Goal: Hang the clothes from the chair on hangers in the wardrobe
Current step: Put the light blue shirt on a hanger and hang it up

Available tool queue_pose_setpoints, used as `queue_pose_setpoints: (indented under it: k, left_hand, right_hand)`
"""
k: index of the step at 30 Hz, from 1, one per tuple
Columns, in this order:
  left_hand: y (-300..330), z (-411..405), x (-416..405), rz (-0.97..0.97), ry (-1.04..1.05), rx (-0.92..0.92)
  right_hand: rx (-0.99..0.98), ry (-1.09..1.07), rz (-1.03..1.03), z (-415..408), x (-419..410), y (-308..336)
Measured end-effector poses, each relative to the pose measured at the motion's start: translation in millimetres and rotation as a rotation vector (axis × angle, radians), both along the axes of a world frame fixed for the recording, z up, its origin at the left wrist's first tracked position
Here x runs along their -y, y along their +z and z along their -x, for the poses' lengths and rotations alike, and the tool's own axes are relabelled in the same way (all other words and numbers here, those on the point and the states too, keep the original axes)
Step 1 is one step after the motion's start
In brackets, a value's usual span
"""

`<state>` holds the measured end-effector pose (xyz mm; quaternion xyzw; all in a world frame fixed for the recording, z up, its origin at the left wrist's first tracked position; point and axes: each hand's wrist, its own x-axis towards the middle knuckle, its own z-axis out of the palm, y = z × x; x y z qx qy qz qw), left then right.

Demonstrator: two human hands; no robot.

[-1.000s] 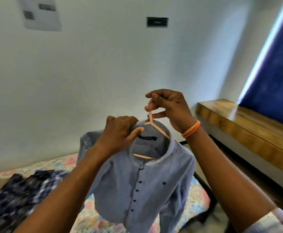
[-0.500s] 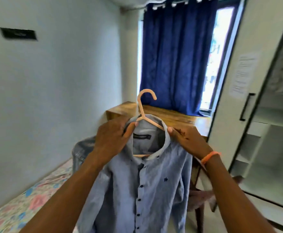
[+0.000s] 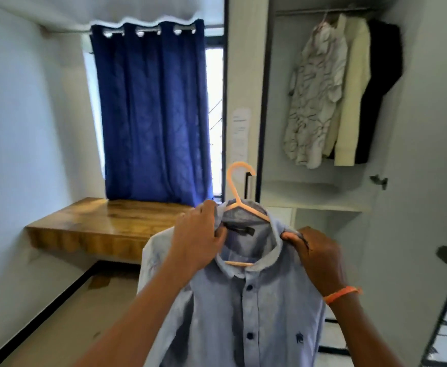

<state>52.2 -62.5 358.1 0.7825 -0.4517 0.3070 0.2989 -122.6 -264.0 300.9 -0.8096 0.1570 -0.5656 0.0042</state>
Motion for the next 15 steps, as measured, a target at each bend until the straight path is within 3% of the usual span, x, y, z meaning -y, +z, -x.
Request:
queue_pose_setpoints:
  k: [4,8,10,15]
  left_hand:
    - [5,8,103,0.05,-0.17,-0.099]
    - [13,6,195,-0.044,-0.439,-0.326]
    - [15,3,240,-0.092,-0.519,-0.355]
    - [33,0,344,-0.177,-0.452,-0.088]
  right_hand:
    - [0.017,-0.243,0.017,31,92,13]
    - [-0.033,-0.413,-0.019,50,167,24]
    - [-0.026,-0.467,-0.02,58,202,30]
    - [0.038,-0.6,0.0,58,284,54]
